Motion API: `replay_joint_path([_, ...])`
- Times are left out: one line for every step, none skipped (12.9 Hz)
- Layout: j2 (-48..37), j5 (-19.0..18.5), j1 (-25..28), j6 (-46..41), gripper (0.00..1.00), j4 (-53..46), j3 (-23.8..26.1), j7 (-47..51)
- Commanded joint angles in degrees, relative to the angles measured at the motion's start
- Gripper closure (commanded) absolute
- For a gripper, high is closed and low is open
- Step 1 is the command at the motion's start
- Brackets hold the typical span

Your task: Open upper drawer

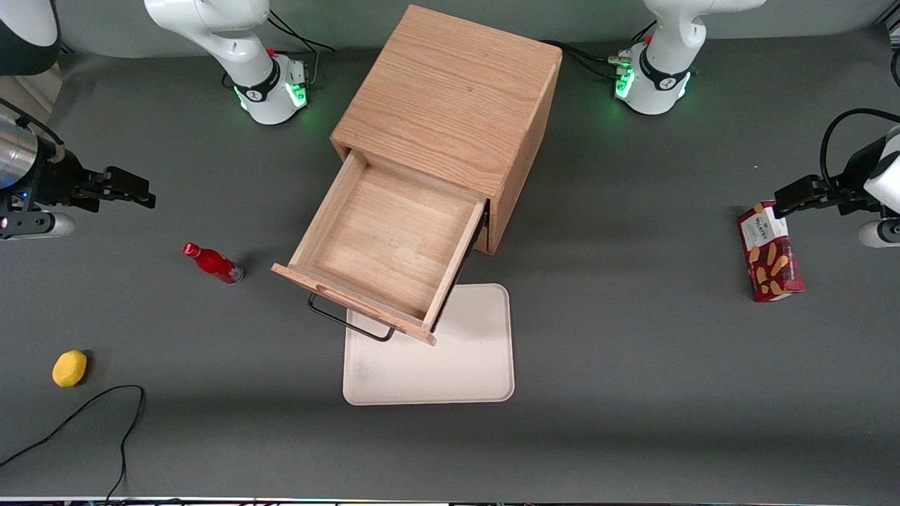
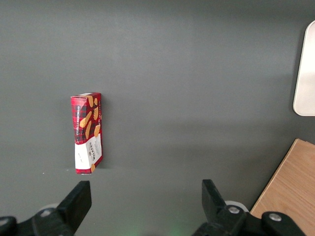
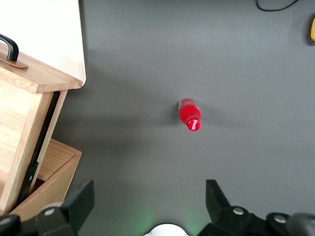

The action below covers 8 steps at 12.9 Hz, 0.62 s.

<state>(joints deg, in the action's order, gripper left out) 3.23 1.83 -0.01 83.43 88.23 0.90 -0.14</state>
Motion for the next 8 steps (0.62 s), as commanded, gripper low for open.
replay_joint_path([1.7,0.7,3.2,-2.0,0.0,-2.7,-4.4,-2.7])
replay_joint_path([1.7,0.8,4.0,-2.0,0.0,-2.2,-5.7,-4.3])
replay_joint_path([1.3,0.8,4.0,-1.7,0.0,-1.3,-5.8,-4.8])
replay_joint_path([1.3,0.8,3.4,-1.7,0.0,-1.4,-5.6,-4.7])
replay_joint_path([1.3,0.8,3.0,-1.7,0.0,-1.5,-5.4,-4.6])
replay_joint_path([1.3,0.8,2.9,-1.7,0.0,-1.6,-5.4,-4.5])
replay_joint_path([1.4,0.8,2.7,-1.7,0.0,-1.7,-5.4,-4.8])
replay_joint_path([1.3,0.8,2.6,-1.8,0.0,-1.7,-5.4,-5.0])
